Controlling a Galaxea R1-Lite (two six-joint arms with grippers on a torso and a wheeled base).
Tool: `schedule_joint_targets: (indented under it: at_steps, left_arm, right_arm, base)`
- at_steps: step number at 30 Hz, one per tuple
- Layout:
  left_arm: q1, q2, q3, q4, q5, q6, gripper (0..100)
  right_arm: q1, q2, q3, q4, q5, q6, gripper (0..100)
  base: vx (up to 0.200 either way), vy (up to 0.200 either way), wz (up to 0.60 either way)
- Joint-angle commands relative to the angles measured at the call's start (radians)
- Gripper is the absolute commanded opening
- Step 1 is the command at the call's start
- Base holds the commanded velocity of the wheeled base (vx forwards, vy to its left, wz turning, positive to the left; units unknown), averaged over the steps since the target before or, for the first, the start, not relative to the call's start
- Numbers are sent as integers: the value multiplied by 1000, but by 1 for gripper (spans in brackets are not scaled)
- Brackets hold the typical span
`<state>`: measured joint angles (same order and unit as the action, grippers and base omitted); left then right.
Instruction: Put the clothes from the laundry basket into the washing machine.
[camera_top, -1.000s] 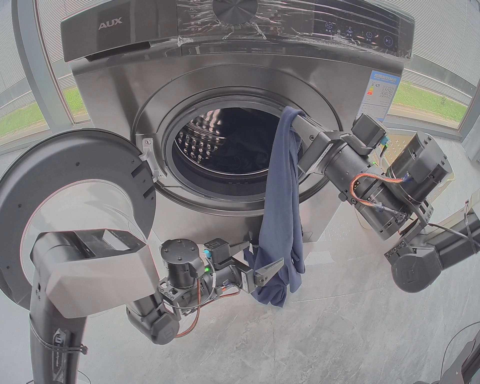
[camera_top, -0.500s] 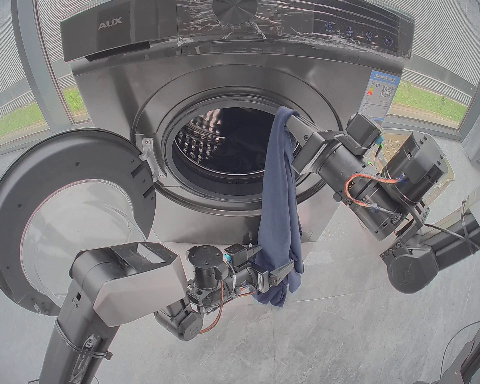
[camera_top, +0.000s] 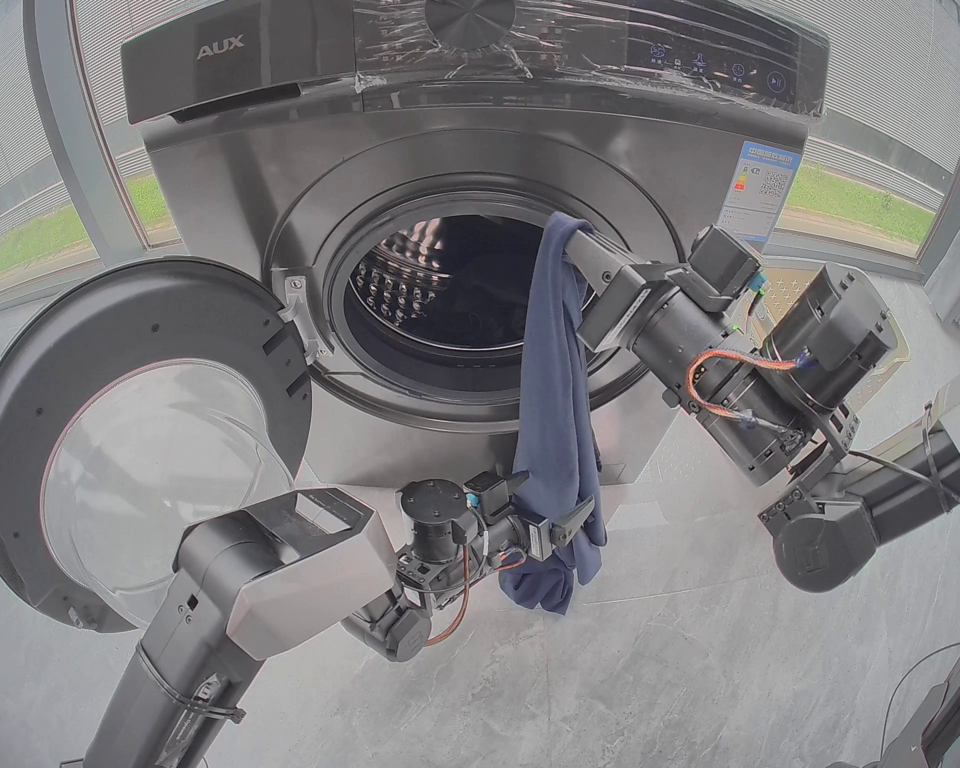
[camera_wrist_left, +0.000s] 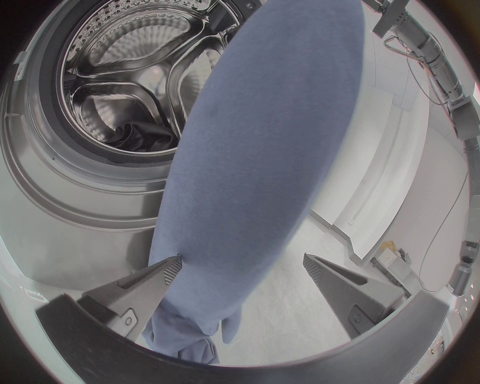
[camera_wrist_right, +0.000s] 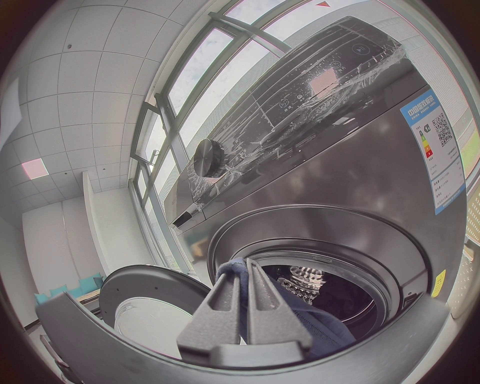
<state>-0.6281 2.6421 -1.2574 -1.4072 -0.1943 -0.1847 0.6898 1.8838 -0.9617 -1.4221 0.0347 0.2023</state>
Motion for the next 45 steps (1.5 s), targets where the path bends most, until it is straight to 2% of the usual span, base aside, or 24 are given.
schedule_joint_targets:
  at_steps: [1,7,8,12,20,22,25,31,32,45]
  left_arm:
    - [8,68,-109,27,29,1,100]
    - [8,94,-171,57,45,1,100]
    - [8,107,-194,65,55,1,0]
    - [8,131,-260,70,82,1,0]
    - [21,113,-237,62,98,1,0]
    - [27,85,-214,57,101,1,0]
    - [33,2,-92,37,95,4,0]
    - [33,-56,36,7,85,7,0]
    - [33,-57,46,8,84,7,100]
    - [51,-30,-5,19,87,5,100]
  right_arm:
    - [8,-5,1,-4,1,0,0]
    - [10,-5,3,-11,1,0,0]
    - [10,-6,3,-12,1,0,0]
    - [7,-8,8,-15,1,2,0]
    - [-1,-6,6,-17,1,5,0]
    - [-7,-6,3,-15,-1,5,0]
    - [-26,-2,-6,-9,-21,6,0]
    - [-24,3,-22,-17,-25,8,0]
    - [-21,3,-22,-17,-25,8,0]
    - [-6,-3,-25,-14,-25,8,0]
  base:
    - [0,0,0]
    - [0,0,0]
    - [0,0,0]
    - [0,0,0]
    - [0,0,0]
    - [0,0,0]
    - [0,0,0]
    - [0,0,0]
    - [0,0,0]
    - [0,0,0]
